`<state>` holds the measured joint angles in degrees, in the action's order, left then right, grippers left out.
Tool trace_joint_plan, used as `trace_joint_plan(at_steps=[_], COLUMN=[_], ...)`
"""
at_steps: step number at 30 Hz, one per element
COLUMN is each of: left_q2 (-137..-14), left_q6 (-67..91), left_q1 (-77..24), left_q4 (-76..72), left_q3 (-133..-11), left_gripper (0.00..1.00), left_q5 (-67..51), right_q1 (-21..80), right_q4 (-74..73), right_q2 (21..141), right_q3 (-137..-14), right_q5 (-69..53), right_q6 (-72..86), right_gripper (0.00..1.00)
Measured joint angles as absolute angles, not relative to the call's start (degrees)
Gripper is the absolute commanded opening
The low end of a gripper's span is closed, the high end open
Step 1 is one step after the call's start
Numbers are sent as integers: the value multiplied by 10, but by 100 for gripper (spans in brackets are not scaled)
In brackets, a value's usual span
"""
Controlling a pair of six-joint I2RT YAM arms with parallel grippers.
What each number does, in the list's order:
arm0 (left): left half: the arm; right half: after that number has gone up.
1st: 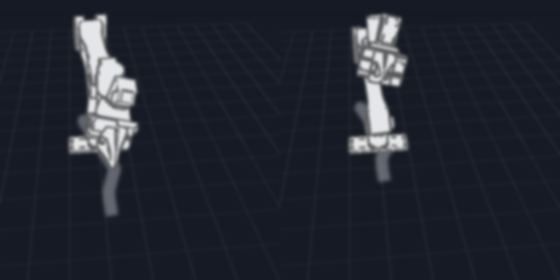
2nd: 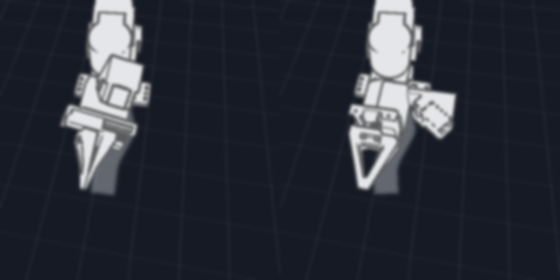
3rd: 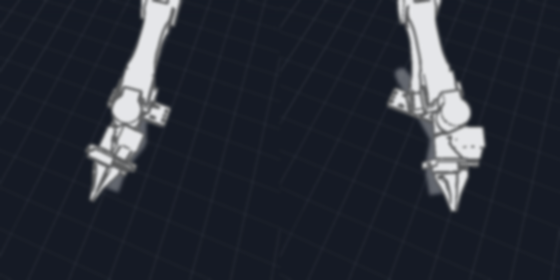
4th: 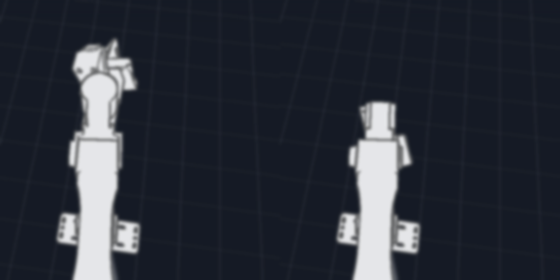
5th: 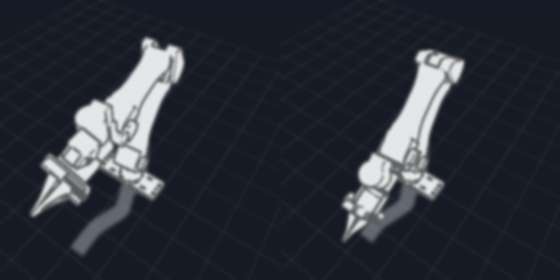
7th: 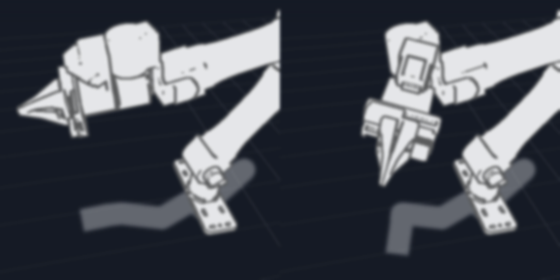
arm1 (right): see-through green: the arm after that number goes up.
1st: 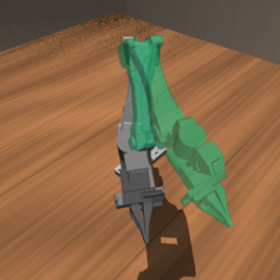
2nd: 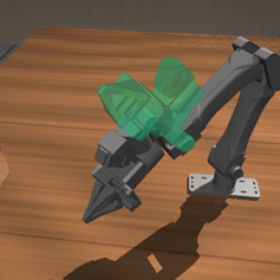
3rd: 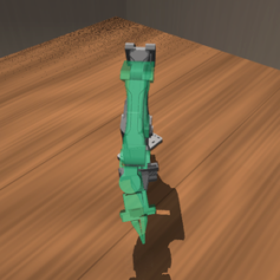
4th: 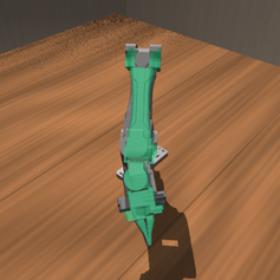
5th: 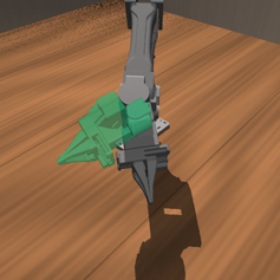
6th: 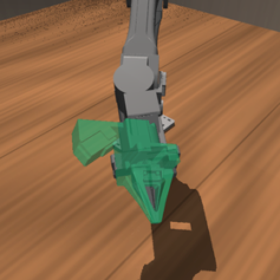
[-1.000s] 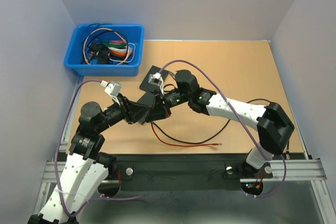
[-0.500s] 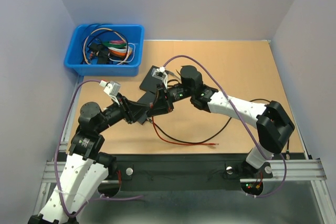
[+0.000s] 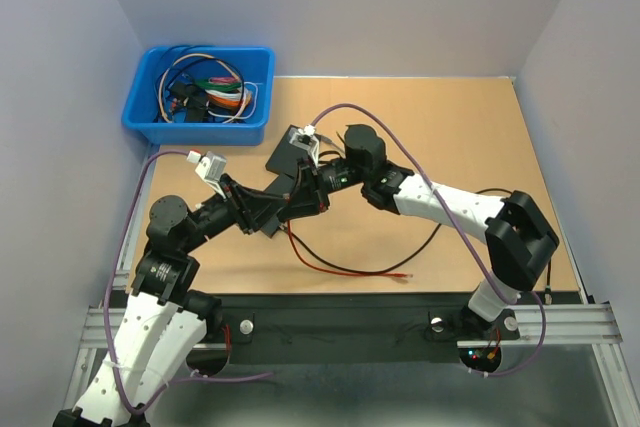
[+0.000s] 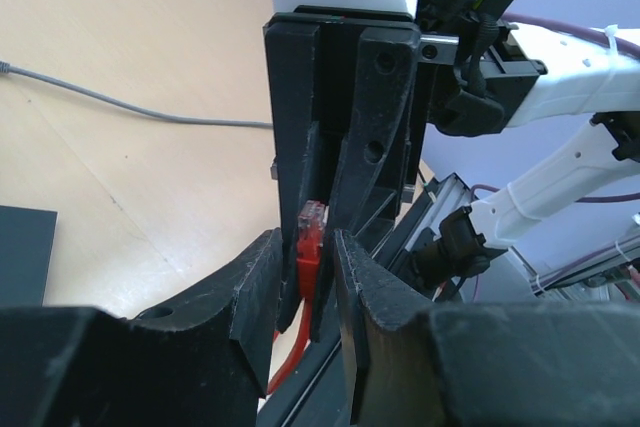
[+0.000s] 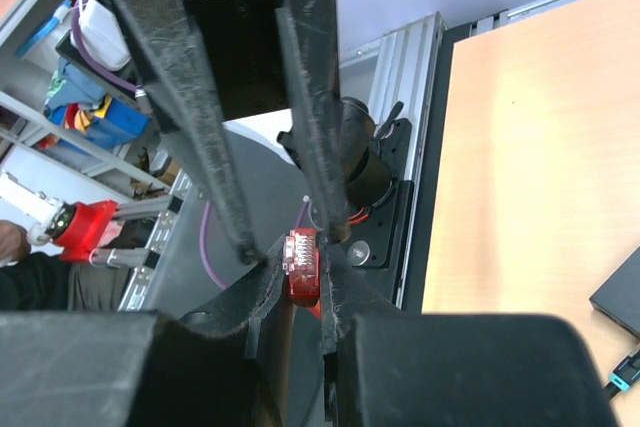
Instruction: Insert the plug into the switch port
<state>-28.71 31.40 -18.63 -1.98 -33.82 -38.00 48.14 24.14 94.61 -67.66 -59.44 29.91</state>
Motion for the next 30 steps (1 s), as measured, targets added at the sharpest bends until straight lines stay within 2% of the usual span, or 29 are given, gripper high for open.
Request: trace_joint_plan(at_steps=[5, 15, 30], left_q2=[-293, -299, -300], left_q6=[322, 331, 335], left_q1=[-186, -186, -186], left_q4=[-30, -40, -49], left_q3=[-338, -337, -337], left_gripper=[34, 32, 40], left_q5=[-385, -383, -357], right_q1=[483, 481, 483], right_q4=[249, 254, 262], right_q2=[954, 954, 954], right_q3=[-677, -677, -677], right_q5=[-595, -598, -604], right_q6=[303, 305, 316], right_gripper=[0, 0, 0])
